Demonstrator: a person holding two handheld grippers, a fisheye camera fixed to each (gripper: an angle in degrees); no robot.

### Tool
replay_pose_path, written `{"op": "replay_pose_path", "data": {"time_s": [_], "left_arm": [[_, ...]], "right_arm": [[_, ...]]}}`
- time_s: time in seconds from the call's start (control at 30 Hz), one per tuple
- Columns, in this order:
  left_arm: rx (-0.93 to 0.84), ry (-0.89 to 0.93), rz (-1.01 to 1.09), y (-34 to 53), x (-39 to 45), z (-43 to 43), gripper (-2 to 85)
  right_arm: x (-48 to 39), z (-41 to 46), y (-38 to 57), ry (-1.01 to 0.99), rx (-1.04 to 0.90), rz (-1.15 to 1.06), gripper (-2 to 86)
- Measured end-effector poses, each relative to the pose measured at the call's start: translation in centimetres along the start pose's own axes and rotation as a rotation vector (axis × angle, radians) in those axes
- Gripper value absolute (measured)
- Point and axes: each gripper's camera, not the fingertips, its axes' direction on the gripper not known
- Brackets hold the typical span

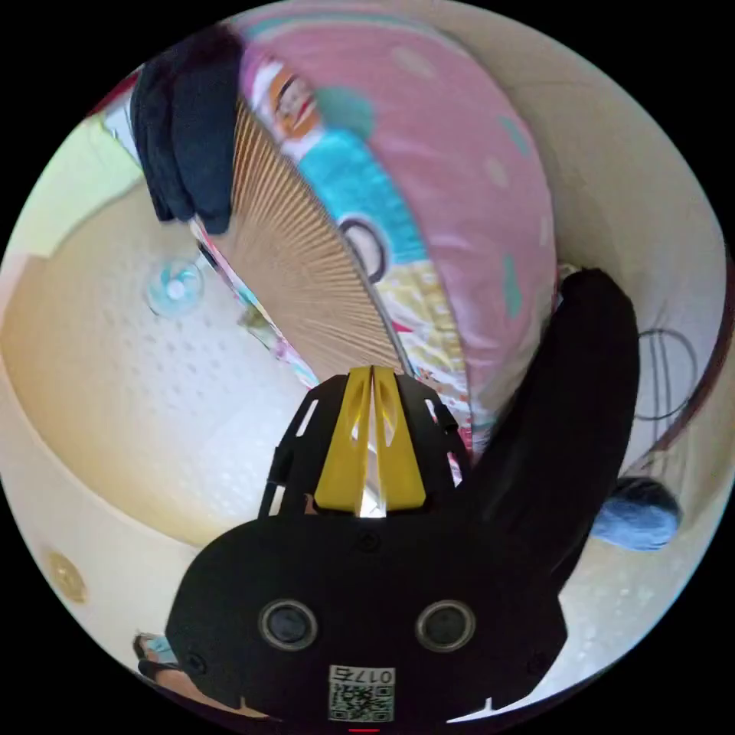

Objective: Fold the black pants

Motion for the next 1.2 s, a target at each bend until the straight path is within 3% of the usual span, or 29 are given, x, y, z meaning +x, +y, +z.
{"op": "replay_pose_path", "data": {"time_s": [0.1,0.2,0.27,0.37,0.43,0.5,0.6,0.67,0.73,0.83,0.9,0.93,1.0,1.07,1.2], "left_arm": [[-0.116,0.289,-0.081,1.6,2.7,5.2,2.4],[-0.287,0.467,-0.144,6.0,8.2,8.9,0.8],[-0.387,0.508,-0.138,9.4,12.2,9.3,0.2],[-0.455,0.699,-0.077,14.8,17.9,7.4,-0.5],[-0.495,0.731,-0.099,17.3,20.2,5.6,-0.8],[-0.535,0.725,-0.062,19.4,23.2,2.8,-0.9],[-0.567,0.78,-0.019,20.7,25.9,-0.2,-1.0],[-0.599,0.786,-0.026,21.1,26.9,-1.7,-1.0],[-0.632,0.793,-0.016,21.0,27.7,-3.0,-1.0],[-0.625,0.791,-0.027,20.3,28.2,-5.6,-0.9],[-0.612,0.776,-0.064,19.5,28.3,-7.6,-0.9],[-0.611,0.776,-0.068,19.3,28.4,-8.1,-0.9],[-0.609,0.785,-0.07,18.4,29.1,-10.0,-0.9],[-0.606,0.791,-0.075,17.7,29.9,-11.3,-0.8],[-0.586,0.823,-0.055,15.6,32.4,-14.8,-0.7]], "right_arm": [[-13.0,8.4,0.6,0.504,-0.118,-0.468,0.3],[-22.5,15.2,8.6,0.792,-0.029,-0.963,0.4],[-24.9,18.1,14.4,0.846,0.048,-1.185,0.4],[-24.9,21.4,22.1,0.736,0.119,-1.398,0.4],[-23.5,23.2,24.2,0.618,0.096,-1.39,0.4],[-20.8,26.6,24.0,0.475,-0.098,-1.278,0.4],[-16.5,31.7,22.4,0.476,-0.354,-1.087,0.4],[-14.7,32.7,23.1,0.468,-0.356,-1.105,0.4],[-13.4,33.1,24.3,0.54,-0.306,-1.142,0.4],[-12.3,34.0,27.0,0.867,-0.137,-1.244,0.4],[-11.6,35.6,30.4,1.232,0.069,-1.422,0.4],[-11.3,35.8,31.1,1.302,0.146,-1.448,0.4],[-10.6,35.9,33.3,1.454,0.506,-1.494,0.3],[-10.4,36.0,34.3,1.452,0.571,-1.544,0.3],[-11.4,35.8,34.2,1.192,0.397,-1.529,0.2]]}}
